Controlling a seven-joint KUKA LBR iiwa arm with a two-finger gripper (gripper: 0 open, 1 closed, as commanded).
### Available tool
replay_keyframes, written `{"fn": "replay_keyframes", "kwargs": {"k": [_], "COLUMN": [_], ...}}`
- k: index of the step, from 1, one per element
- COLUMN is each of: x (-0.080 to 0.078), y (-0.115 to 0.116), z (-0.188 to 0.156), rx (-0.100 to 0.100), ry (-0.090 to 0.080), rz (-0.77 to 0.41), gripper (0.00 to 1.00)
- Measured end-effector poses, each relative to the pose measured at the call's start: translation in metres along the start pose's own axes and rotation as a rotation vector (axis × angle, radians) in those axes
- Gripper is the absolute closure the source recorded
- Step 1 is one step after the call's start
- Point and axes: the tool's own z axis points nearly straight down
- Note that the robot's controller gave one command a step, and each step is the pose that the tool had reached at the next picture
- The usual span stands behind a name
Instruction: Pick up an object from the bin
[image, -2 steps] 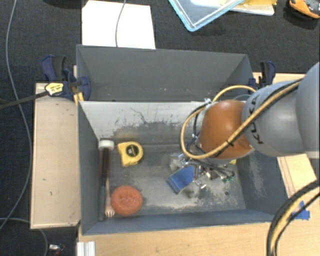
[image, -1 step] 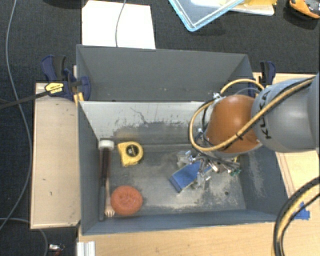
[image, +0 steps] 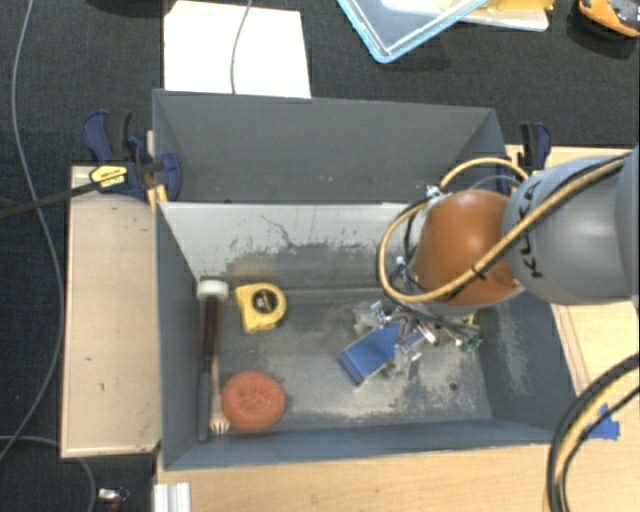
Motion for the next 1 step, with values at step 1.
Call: {"fn": "replay_keyframes", "kwargs": {"k": [1], "x": [0.002], "y": [0.0019], "z": [-0.022], "rx": [-0.007], "ry": [0.01], "rz": [0.0], "gripper": [1.0]}}
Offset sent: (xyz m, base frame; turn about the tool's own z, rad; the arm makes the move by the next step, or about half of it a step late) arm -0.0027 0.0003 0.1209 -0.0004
